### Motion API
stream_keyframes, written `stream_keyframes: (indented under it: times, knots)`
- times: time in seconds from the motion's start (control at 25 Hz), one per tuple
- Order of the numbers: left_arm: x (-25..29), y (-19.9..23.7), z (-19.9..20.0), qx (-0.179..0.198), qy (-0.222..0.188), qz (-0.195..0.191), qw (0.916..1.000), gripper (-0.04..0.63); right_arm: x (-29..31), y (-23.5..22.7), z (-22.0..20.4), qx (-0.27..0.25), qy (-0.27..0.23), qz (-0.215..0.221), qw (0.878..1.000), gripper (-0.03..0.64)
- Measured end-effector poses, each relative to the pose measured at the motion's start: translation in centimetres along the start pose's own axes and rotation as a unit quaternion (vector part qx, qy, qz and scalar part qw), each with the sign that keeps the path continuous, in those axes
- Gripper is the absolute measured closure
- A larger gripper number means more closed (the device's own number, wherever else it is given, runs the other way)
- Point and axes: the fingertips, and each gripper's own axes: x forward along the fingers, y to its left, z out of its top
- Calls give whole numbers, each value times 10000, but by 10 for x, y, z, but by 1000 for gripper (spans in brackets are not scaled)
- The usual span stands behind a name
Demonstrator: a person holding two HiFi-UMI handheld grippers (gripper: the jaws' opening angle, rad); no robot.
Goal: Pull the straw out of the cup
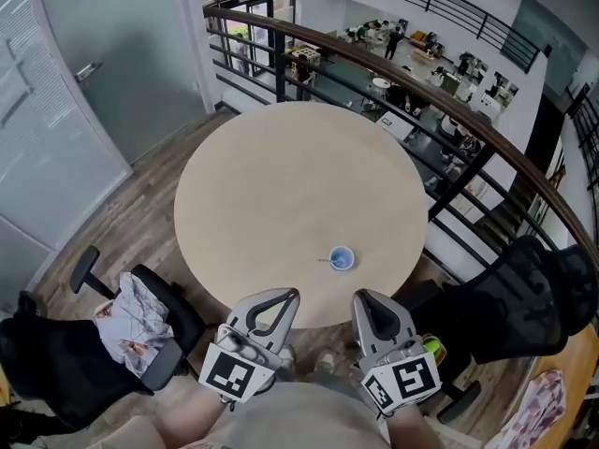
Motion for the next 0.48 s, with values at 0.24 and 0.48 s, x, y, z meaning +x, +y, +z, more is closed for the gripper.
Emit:
stream_keyframes:
  times: [0.24,0.48]
  knots:
    - [8,3,-10,-99,159,196,9996,581,5,-11,-6,-155,149,95,9997,588]
    - [26,14,-19,-183,218,387,9988,581,20,-15,-24,-254,449,329,9981,471]
